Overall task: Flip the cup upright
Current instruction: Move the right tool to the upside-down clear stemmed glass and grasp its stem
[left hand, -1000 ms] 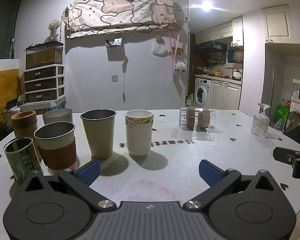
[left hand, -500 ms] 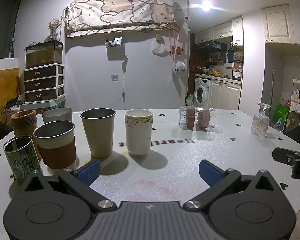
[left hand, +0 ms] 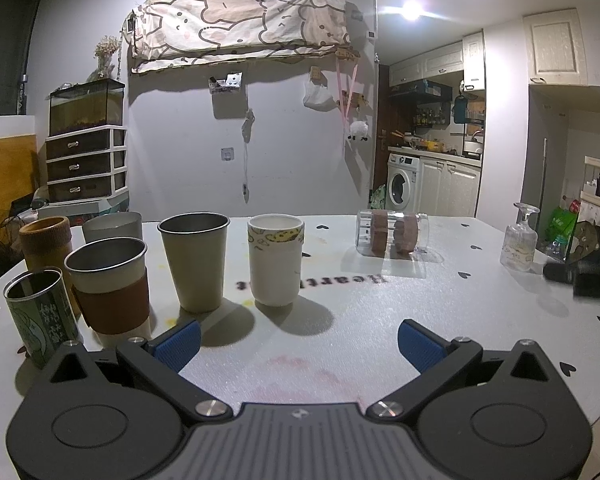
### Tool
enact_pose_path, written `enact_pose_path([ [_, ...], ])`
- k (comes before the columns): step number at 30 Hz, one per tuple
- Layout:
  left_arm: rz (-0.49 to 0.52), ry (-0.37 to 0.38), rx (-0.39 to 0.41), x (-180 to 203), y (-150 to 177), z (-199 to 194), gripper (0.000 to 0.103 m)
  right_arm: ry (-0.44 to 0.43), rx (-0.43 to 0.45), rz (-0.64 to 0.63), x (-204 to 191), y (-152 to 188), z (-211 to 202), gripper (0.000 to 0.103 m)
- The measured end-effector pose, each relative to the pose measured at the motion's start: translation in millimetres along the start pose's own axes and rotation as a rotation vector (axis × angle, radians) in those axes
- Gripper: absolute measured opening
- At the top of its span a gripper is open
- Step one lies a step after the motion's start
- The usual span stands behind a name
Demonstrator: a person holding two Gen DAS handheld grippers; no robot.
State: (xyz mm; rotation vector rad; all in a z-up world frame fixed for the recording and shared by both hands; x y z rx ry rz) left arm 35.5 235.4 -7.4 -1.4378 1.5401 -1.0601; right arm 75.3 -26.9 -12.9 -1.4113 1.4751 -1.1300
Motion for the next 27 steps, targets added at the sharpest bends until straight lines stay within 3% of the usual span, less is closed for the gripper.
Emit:
enact_pose_path([
  [8,-0.001,0.012,-0.01,9,16,5,0.103,0.036,0.029,0.059,57,-63,52,0.094],
  [14,-0.013,0.026,-0.014,-1,11,4,0.103,0.155,-0.024,0.152,108,-100,117,0.081],
  [21,-0.018,0.03,-0.027,-6,16,6,0.103,0.235,-0.094,0.204,143,-109,175,0.081],
  [27,-0.014,0.013,-0.047,-14,20,10,0.103,0.199,-0.165,0.256,153,-109,221,0.079],
])
Point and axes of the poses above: each gripper's, at about its wrist camera, not at the fingertips, and z roughly the way its jaws point, x to its right, y to its underside, the point moved 4 cm from there along z, roughly the way its jaws point, and after that the axes turned 1 degree about y, right-handed, at the moved point
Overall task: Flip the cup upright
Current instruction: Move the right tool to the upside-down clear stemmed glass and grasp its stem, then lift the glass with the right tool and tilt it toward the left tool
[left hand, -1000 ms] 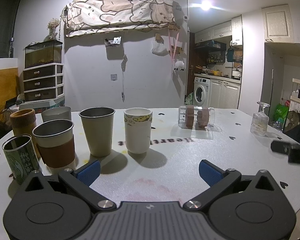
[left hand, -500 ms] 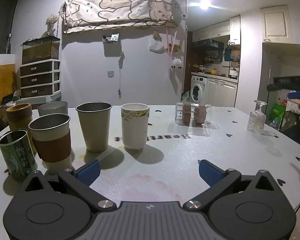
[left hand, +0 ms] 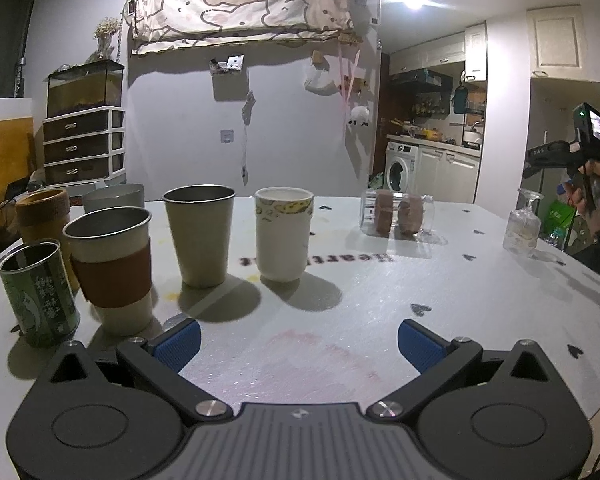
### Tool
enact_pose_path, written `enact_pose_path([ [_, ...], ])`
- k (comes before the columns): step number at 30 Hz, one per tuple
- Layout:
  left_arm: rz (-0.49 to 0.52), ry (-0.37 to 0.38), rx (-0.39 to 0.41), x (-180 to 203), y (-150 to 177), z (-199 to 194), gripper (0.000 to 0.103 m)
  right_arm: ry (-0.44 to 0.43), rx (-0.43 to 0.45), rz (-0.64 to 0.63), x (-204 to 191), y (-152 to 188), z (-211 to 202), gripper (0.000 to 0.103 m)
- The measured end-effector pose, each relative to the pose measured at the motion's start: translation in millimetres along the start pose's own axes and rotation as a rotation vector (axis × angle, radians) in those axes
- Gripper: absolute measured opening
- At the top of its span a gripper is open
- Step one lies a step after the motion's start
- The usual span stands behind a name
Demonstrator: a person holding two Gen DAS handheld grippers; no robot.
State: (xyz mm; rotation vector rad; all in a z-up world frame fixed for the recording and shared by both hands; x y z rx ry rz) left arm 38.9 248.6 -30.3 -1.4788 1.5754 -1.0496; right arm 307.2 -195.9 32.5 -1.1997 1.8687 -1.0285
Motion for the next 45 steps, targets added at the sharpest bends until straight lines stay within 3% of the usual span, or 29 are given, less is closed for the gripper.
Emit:
enact_pose_path([
  [4,-0.017,-0.015,-0.01,-9,1,5,0.103,0.034,-0.036,0.012,-3,1,25,0.079],
  [7,-0.024,-0.024,-0.023,-14,2,10,0.103,0.068,-0.066,0.034,0,4,39,0.068],
  [16,-0.035,-0.039,-0.052,-22,1,26,0.103,0.06,-0.03,-0.016,0,3,56,0.062],
  [25,-0.036,-0.015,-0.056,-20,2,27,0.103,0.002,-0.031,-0.168,-25,14,26,0.06],
  [32,-0.047,-0.004,-0.035,-22,4,16,0.103,-0.139,-0.037,-0.253,-75,42,-33,0.06],
  [38,-0.055,0.009,-0.022,-23,5,6,0.103,-0.37,-0.044,-0.35,-137,77,-100,0.06],
  [45,-0.042,0.035,-0.049,-20,8,14,0.103,-0.643,-0.113,-0.431,-202,117,-158,0.06],
])
Point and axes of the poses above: each gripper's, at about its wrist camera, not at the fingertips, and z roughly the way its jaws point, x to its right, y to its underside, the point moved 4 cm from there along z, roughly the way its jaws point, and after that the axes turned 1 degree about y, right-handed, at the moved point
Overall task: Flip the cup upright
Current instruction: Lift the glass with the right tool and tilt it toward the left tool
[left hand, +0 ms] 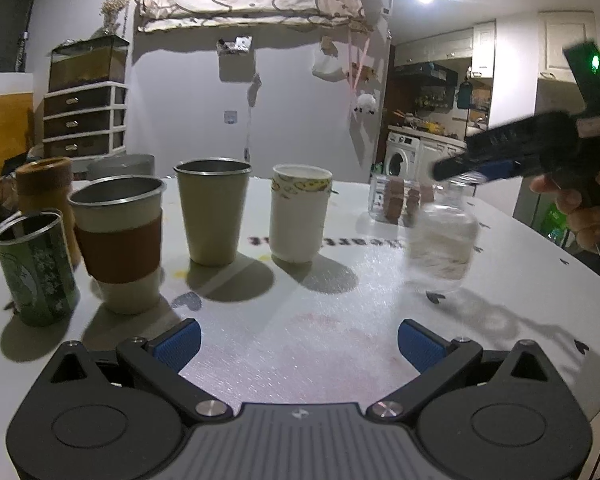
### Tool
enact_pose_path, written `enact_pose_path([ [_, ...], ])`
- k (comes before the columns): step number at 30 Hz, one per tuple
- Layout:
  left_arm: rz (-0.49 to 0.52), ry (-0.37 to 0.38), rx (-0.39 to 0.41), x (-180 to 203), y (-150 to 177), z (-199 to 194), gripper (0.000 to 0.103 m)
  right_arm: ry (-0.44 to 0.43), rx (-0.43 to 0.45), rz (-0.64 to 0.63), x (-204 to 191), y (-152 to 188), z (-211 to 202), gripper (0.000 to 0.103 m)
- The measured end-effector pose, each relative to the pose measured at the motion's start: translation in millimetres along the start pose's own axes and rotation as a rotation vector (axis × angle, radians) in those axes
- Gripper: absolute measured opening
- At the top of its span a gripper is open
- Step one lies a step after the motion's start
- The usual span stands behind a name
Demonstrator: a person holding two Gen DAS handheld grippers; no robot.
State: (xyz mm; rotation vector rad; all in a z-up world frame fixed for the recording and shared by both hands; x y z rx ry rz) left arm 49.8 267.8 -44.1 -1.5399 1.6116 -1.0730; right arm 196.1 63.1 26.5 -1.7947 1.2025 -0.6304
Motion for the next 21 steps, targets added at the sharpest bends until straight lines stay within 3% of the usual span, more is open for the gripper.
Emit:
enact_pose_path([
  [8,0.014,0.087,-0.049,20,10,14,0.103,-0.192,-0.026,-0.113,-79,21,-16,0.06],
  [13,0.009,0.106,-0.074,25,16,23,0.103,-0.221,-0.011,-0.169,-101,28,-30,0.06],
  [19,-0.004,0.064,-0.09,21,21,36,0.103,-0.25,-0.007,-0.175,-108,36,-42,0.06],
  [21,-0.009,0.082,-0.102,20,23,38,0.103,-0.251,0.005,-0.181,-106,40,-48,0.06],
])
Point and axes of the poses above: each gripper's, at about its wrist camera, not at the fingertips, and z roughly the way its jaws point, x to its right, y to its underside, the point moved 4 cm from there along z, roughly the way its jaws point, and after that the axes turned 1 degree about y, right-handed, at the moved point
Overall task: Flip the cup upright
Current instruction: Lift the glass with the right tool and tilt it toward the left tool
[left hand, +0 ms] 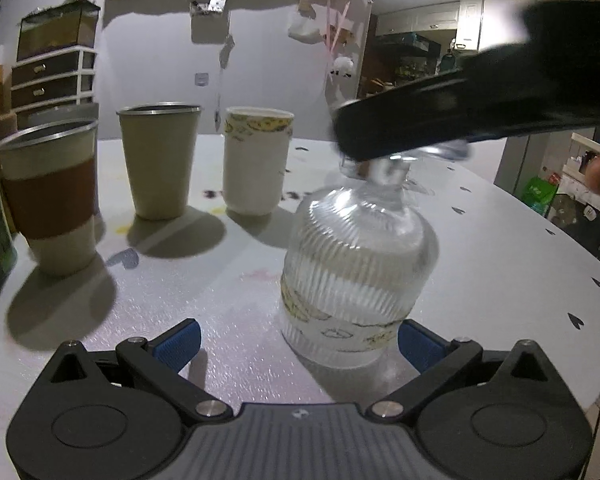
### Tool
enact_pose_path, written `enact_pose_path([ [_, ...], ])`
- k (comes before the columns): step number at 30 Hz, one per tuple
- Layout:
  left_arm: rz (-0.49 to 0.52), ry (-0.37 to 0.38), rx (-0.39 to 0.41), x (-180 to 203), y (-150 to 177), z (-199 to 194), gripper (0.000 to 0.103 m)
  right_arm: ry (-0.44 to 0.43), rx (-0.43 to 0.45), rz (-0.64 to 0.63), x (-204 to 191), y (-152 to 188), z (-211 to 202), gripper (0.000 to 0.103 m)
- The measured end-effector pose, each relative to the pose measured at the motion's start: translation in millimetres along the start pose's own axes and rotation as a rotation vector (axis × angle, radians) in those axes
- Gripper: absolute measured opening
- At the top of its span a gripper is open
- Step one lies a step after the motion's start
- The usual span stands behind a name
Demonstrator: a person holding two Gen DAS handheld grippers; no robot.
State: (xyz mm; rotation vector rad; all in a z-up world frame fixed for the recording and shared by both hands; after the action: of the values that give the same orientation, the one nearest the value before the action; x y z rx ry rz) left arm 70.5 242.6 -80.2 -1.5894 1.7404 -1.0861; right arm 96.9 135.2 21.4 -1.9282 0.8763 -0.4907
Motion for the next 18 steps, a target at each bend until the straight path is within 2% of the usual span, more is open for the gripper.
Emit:
enact_pose_path([
  [9,0.08,-0.001,-0.024,7,9,-8,0.103,-0.003,0.042,0.07,9,50,-59,0.06],
  [13,0.079,-0.028,-0.031,2,12,-15,0.103,-0.006,0.0,0.146,17,81,-72,0.06],
  [18,0.021,-0.031,-0.03,-11,10,-23,0.103,0.028,-0.077,0.176,18,108,-62,0.06],
])
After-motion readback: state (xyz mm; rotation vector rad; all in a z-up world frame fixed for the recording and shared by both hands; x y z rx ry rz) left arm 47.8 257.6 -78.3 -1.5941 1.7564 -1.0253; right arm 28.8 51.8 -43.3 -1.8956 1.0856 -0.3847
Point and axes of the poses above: each gripper's, at about its wrist camera, not at the fingertips, and z roughly the way its jaws point, x to its right, y to its underside, the point moved 4 cm from there along z, roughly the way its jaws point, and after that the axes turned 1 degree about y, right-handed, at the moved point
